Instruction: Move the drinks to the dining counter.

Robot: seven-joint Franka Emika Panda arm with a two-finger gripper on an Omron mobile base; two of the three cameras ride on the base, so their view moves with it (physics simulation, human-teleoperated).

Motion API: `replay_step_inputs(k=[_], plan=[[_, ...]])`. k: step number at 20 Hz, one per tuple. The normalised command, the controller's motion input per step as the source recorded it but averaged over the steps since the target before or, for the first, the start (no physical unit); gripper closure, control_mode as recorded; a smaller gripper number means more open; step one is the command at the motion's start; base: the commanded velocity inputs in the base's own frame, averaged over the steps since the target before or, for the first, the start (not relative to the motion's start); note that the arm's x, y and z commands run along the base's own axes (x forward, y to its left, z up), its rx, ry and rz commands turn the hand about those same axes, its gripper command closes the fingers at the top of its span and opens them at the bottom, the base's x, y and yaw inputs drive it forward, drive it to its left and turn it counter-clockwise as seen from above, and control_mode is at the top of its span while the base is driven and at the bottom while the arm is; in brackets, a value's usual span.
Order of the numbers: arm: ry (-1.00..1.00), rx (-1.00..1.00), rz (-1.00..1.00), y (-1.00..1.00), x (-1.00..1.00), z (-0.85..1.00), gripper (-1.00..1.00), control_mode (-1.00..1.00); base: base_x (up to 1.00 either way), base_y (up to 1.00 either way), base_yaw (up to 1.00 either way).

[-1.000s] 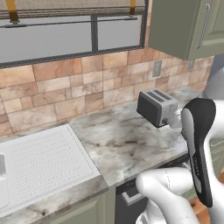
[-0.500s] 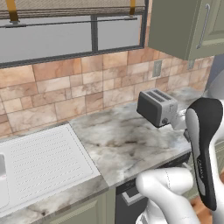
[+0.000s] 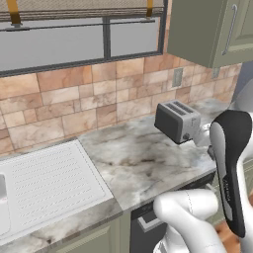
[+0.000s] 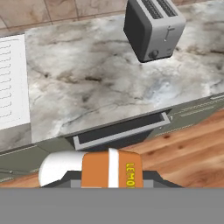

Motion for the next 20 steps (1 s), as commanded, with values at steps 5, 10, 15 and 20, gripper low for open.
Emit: replay_step_inputs(k=[5,10,15,20], plan=[[0.0,0.0,0.0,0.0,0.0,0.0,1.0,1.0,-0.45,0.15,0.0],[0.0,0.0,0.0,0.0,0.0,0.0,1.0,1.0,-0.65,0.04,0.0],[0.0,0.0,0.0,0.0,0.0,0.0,1.0,1.0,-0.56,0.0,0.0],[0.0,0.0,0.0,0.0,0.0,0.0,1.0,1.0,-0.53,0.0,-0.02]])
